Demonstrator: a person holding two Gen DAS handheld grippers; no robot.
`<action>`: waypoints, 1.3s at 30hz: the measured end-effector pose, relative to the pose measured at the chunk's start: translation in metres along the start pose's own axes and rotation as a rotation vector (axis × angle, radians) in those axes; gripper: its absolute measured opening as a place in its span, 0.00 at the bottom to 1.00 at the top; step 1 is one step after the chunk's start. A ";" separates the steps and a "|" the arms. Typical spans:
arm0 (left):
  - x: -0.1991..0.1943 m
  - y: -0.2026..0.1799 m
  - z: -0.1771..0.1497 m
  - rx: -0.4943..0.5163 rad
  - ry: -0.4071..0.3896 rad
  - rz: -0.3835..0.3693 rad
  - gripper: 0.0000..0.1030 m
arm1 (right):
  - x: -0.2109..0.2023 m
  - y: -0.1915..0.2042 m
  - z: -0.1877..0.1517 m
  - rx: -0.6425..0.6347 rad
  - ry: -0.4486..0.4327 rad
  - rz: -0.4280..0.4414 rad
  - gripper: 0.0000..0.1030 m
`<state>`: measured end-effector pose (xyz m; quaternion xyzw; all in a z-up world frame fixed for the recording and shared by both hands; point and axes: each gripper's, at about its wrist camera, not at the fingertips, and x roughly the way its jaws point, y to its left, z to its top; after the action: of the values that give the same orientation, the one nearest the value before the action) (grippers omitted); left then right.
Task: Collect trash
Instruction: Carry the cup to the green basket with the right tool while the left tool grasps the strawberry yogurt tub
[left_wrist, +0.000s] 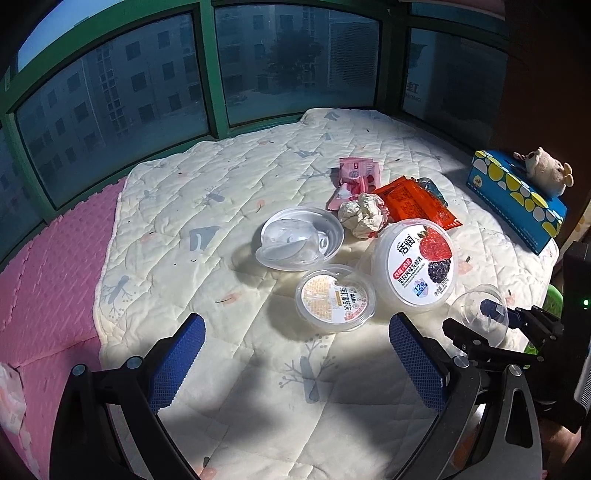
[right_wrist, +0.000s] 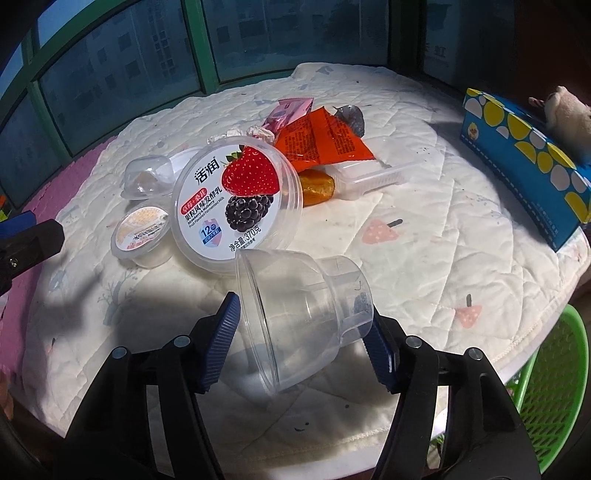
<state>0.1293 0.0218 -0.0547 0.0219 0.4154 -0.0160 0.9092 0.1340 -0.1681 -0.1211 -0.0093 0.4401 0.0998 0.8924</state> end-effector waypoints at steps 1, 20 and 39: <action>0.000 -0.004 0.001 0.010 0.000 -0.007 0.94 | -0.004 -0.002 -0.001 0.005 -0.005 -0.001 0.62; 0.050 -0.103 0.024 0.297 0.016 -0.139 0.94 | -0.067 -0.072 -0.031 0.150 -0.059 -0.073 0.62; 0.080 -0.111 0.029 0.314 0.036 -0.172 0.86 | -0.085 -0.112 -0.051 0.230 -0.060 -0.126 0.62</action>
<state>0.1984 -0.0919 -0.0992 0.1282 0.4242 -0.1580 0.8824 0.0648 -0.2979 -0.0935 0.0683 0.4204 -0.0070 0.9047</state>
